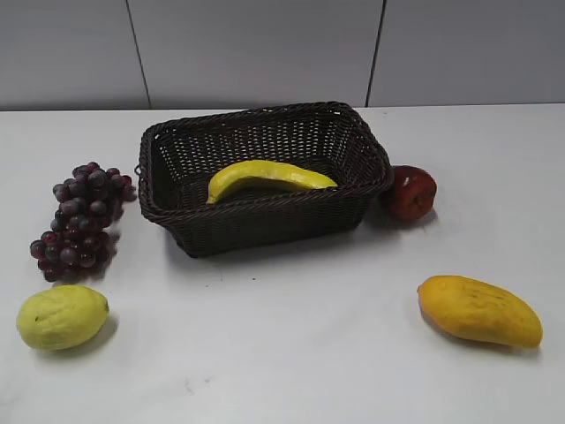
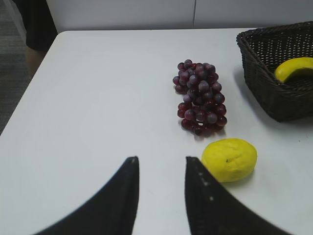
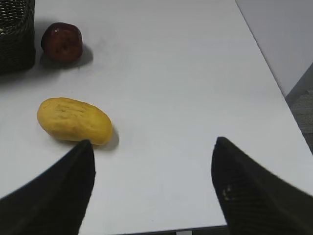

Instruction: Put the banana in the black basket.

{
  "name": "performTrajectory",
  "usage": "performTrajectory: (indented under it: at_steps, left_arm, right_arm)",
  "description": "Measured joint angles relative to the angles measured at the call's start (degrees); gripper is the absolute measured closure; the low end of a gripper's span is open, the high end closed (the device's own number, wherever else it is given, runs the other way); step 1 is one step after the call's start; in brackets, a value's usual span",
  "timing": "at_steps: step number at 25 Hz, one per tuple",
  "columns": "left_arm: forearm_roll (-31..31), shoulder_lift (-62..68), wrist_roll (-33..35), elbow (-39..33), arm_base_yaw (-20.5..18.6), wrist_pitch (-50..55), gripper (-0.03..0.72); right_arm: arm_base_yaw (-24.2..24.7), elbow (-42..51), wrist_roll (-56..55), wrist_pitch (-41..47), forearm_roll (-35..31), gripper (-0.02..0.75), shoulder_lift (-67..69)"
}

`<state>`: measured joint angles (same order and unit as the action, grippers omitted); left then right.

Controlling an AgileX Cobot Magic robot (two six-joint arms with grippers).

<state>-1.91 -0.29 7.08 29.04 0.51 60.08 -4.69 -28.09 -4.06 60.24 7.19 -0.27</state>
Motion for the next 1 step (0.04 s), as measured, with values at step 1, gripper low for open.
performTrajectory:
  at_steps: [1]
  left_arm:
    - [0.0,0.0,0.0,0.0,0.0,0.0,0.453]
  right_arm:
    - [0.0,0.0,0.0,0.0,0.0,0.146,0.0]
